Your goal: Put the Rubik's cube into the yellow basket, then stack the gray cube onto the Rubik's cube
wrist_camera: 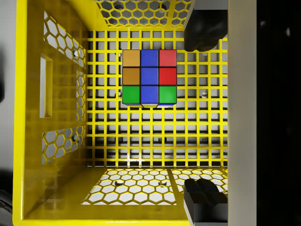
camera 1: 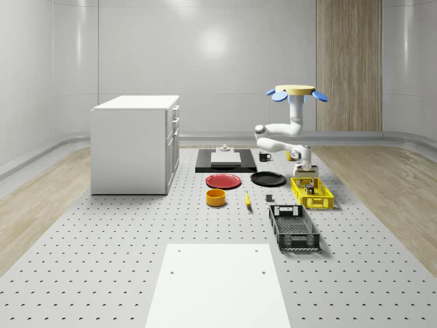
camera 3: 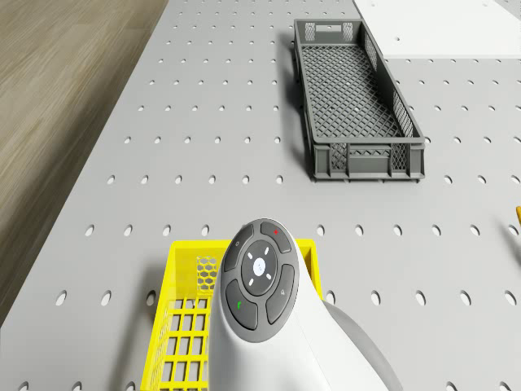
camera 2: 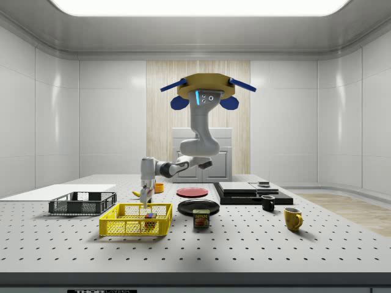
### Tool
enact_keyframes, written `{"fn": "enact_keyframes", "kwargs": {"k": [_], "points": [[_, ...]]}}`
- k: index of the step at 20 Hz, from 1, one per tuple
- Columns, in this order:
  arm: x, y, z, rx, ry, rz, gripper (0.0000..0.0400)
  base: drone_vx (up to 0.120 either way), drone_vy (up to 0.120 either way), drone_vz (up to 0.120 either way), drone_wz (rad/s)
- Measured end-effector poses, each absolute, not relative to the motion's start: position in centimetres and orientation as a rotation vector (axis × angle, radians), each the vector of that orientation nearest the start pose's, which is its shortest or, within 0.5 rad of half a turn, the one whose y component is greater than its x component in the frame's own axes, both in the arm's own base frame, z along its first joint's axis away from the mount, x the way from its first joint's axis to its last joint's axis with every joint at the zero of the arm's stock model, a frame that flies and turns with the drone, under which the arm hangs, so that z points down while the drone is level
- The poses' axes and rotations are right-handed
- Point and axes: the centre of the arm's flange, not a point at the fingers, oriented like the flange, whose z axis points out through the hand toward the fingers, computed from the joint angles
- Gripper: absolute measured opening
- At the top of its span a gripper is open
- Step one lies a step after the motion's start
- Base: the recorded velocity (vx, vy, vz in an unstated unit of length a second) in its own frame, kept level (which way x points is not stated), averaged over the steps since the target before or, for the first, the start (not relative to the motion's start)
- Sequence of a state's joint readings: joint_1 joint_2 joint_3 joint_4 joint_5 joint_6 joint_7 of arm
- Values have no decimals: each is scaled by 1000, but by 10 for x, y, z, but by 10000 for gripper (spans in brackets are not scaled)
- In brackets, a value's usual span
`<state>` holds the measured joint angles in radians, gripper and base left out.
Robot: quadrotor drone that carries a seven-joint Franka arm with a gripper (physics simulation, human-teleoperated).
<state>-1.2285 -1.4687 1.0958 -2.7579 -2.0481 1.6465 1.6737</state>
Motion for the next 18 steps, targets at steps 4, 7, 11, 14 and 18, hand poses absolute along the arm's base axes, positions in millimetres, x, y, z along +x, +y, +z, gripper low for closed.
{"fn": "enact_keyframes", "kwargs": {"k": [4, 7, 11, 14, 18], "points": [[317, 0, 577, 1, -2, 786, 400, 0, -120, 0, 0], [317, 0, 577, 1, -2, 786, 400, 13, -120, 0, 0], [317, 0, 577, 1, -2, 786, 400, 120, -120, 0, 0], [317, 0, 577, 1, -2, 786, 400, 53, -120, 0, 0], [317, 0, 577, 1, -2, 786, 400, 80, -120, 0, 0]]}}
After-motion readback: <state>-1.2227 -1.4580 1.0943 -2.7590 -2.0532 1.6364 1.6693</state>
